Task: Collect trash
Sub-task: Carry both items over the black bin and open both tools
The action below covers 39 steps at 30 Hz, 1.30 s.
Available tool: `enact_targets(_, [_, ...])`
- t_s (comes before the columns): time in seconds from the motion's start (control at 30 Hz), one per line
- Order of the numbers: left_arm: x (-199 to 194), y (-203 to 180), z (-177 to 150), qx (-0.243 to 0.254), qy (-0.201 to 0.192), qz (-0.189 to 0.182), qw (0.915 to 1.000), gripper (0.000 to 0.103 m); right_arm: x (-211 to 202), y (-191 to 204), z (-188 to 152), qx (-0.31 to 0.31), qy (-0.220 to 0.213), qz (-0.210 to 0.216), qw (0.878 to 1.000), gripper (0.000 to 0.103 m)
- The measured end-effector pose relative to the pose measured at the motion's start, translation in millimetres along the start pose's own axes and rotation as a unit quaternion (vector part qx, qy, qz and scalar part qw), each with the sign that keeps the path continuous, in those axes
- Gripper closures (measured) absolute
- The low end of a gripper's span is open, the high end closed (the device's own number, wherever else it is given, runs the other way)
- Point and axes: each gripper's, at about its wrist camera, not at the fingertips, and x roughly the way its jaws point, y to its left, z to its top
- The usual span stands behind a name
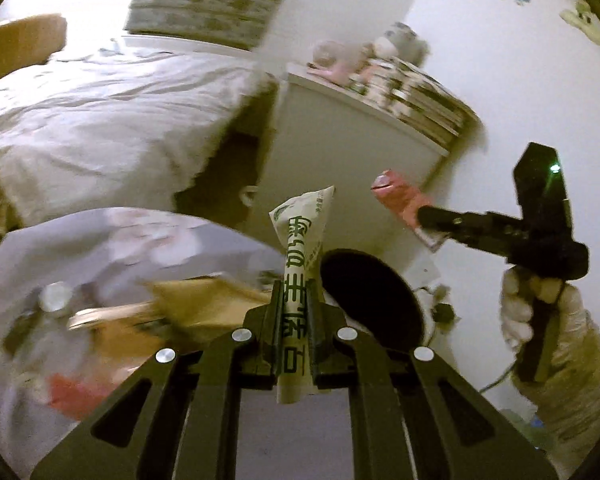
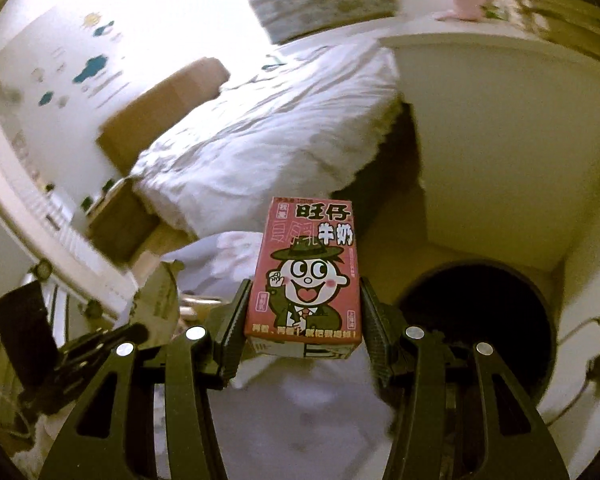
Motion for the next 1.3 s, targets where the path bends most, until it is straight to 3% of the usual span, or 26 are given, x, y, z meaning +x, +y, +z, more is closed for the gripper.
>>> enact_targets(0.3, [87.2,-55.8,4.9,0.011,0.061,-0.056,0.9965,0.092,13.6,-88.2,-19.5,0.084,0.017,-0.039,0.996,0.052])
enact_targets(0.67, [178.3,-87.4,-5.0,0.016,0.129,-0.066,0.9894,0.092,48.2,-163.1,-44.7,0.16,0.054,-0.069,0.983,0.052])
enact_targets(1.3, [218.7,-95.7,-14.2,0.008,0.17,-0.056,0.9839,0.092,69.1,-200.2,-64.9,0.198,0.079,-0.072,0.974,0.052])
